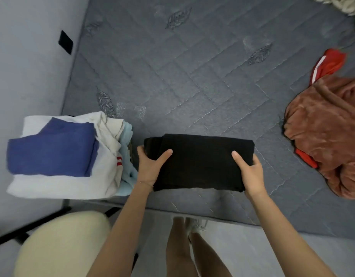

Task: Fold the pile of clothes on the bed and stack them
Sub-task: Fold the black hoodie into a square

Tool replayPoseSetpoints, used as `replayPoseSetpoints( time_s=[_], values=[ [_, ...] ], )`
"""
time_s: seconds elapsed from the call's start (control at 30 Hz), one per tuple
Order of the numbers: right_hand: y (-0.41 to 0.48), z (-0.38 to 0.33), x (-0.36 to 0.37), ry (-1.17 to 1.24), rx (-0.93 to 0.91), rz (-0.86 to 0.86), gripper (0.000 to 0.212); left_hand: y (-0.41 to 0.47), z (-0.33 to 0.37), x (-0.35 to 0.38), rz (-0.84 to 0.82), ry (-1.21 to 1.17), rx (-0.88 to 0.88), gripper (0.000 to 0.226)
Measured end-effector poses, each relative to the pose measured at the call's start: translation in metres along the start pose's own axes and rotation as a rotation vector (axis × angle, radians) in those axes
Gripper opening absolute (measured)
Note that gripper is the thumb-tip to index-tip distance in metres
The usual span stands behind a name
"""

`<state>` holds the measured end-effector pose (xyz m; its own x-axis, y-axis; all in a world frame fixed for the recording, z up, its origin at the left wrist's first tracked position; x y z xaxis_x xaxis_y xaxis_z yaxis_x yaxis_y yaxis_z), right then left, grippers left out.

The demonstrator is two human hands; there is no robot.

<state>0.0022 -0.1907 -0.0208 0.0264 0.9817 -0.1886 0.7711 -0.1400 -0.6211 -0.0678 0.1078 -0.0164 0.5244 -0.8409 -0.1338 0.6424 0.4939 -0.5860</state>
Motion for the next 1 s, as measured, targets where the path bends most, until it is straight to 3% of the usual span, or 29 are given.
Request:
replayPoseSetpoints(
  time_s=[0.2, 0.5, 0.6, 0.77, 0.9, 1.0],
  values=[
    [-0.071, -0.078, 0.029, 0.013, -0.036, -0.072, 0.019, -0.054, 0.072, -0.065, 0.13, -0.014, -0.007, 0.076],
    [-0.164, -0.122, 0.168, 0.163, 0.038, -0.197, 0.027, -0.047, 0.167, -0.219, 0.106, -0.057, 0.053, 0.053],
    [-0.188, -0.111, 0.237, 0.15, 0.071, -0.274, 0.026, -0.032, 0.166, -0.29, 0.149, -0.019, 0.023, 0.055],
    [-0.198, -0.086, 0.334, 0.094, 0.139, -0.388, 0.048, 0.005, 0.142, -0.379, 0.165, 0.0, -0.093, 0.052],
    [-0.186, -0.063, 0.372, 0.089, 0.158, -0.432, 0.046, 0.037, 0.116, -0.407, 0.107, -0.05, -0.155, 0.059],
    [-0.168, -0.044, 0.383, 0.029, 0.148, -0.409, 0.045, 0.057, 0.095, -0.403, 0.077, -0.082, -0.129, 0.05]
  ],
)
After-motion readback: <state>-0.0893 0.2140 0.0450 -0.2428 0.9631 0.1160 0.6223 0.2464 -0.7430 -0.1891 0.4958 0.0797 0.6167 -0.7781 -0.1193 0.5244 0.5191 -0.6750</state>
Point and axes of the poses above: each hand's wrist, its own y-axis towards the middle knuckle, its own x-axis out of the palm, z = x × y, the point moved 8 cm from there along y, towards the middle knuckle, and after that the axes turned 6 degrees about -y, right-handed, at the moved point
